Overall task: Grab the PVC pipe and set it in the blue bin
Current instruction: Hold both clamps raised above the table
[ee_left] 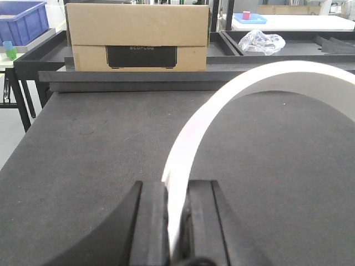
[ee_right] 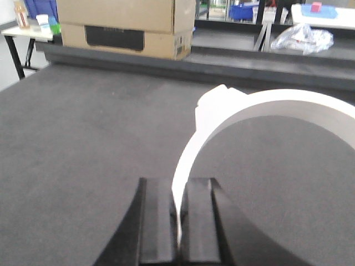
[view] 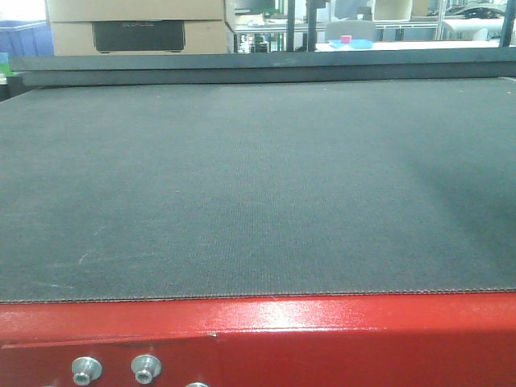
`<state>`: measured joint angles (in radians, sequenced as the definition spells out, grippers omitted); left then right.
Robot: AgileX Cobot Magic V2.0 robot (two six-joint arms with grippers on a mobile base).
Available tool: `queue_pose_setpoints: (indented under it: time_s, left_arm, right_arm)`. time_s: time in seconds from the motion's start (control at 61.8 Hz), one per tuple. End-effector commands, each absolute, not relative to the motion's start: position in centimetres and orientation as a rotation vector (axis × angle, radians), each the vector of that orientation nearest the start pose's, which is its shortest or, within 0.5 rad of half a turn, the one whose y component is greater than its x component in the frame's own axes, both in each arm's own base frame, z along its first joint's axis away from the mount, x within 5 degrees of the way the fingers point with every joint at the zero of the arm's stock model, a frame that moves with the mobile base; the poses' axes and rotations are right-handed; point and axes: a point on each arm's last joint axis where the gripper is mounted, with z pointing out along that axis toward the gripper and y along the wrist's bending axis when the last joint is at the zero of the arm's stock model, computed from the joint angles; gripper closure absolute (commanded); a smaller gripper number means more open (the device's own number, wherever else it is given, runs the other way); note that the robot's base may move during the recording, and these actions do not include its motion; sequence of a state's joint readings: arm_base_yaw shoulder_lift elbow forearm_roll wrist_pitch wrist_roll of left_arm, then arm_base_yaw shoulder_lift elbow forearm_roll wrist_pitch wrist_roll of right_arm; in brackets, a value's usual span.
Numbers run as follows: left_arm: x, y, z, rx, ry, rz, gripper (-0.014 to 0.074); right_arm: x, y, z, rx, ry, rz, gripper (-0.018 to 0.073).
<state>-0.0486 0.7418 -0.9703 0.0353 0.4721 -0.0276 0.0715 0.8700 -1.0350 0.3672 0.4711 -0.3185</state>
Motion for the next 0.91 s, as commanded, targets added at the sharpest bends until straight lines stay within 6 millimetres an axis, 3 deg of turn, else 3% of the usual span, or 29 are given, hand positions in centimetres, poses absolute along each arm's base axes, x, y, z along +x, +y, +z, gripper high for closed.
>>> queue_pose_setpoints:
  time_s: [0.0, 0.89]
  left_arm:
    - [13.58, -0.57, 43.00, 0.036, 1.696, -0.024, 0.0707]
    - [13.59, -0.57, 43.00, 0.036, 1.697, -0.024, 0.0707]
  right_arm:
    - [16.92, 2.70, 43.21, -0.173, 1.741, 0.201, 0.0727]
    - [16.91, 2.70, 43.21, -0.172, 1.741, 0.203, 0.0727]
